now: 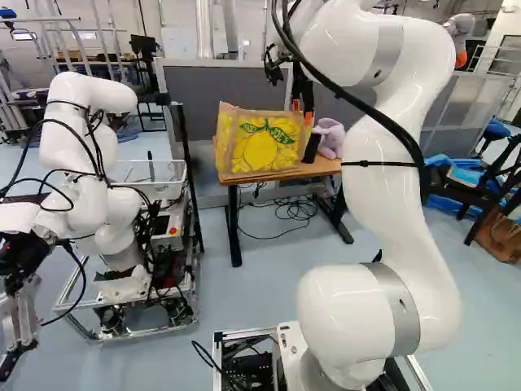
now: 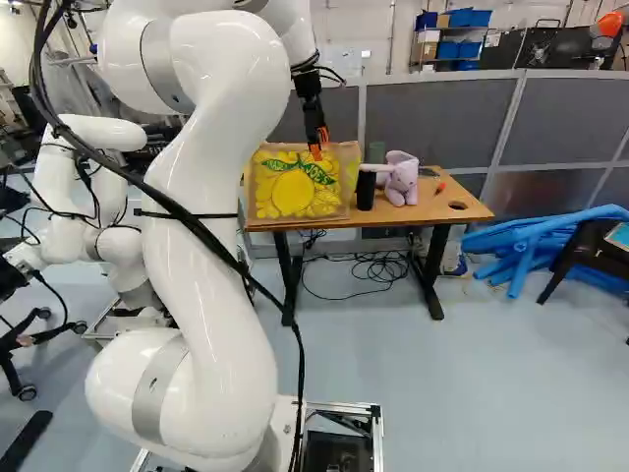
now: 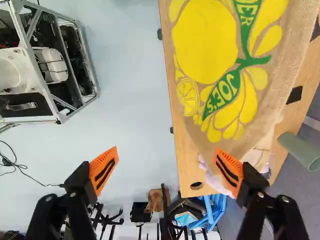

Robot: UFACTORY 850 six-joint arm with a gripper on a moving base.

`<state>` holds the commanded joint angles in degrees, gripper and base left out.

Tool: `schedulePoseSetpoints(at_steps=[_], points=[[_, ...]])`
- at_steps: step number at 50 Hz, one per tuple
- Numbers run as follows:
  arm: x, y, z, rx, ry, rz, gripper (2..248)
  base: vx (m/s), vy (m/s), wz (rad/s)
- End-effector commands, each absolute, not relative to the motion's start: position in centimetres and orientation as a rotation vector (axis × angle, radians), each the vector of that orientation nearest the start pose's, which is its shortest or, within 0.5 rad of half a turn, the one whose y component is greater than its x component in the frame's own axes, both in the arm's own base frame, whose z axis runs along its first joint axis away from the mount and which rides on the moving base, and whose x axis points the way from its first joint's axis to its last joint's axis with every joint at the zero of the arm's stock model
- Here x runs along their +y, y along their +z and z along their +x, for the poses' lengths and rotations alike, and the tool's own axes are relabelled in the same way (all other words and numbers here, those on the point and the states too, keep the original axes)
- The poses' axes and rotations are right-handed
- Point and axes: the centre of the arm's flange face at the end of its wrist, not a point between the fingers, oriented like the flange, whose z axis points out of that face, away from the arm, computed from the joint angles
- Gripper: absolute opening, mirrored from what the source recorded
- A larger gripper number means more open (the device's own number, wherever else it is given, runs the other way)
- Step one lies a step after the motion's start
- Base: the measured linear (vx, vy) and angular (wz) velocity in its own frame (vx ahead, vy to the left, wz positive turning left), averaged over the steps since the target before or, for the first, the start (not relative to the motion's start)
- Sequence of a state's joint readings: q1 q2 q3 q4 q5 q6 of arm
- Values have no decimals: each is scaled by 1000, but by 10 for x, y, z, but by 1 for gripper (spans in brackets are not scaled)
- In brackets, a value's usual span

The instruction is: Pick up the bag on the ground and place it on the table

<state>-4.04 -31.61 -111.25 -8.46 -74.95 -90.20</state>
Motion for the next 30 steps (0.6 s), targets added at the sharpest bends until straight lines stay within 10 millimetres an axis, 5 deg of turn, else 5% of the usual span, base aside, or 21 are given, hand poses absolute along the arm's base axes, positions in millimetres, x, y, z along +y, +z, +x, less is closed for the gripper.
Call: schedulePoseSetpoints(at_steps=[17, 30], points=[[-59, 678, 655, -2292, 83, -2372, 247, -72, -63, 12], [-59, 678, 655, -2291, 82, -2373, 247, 12, 11, 0]])
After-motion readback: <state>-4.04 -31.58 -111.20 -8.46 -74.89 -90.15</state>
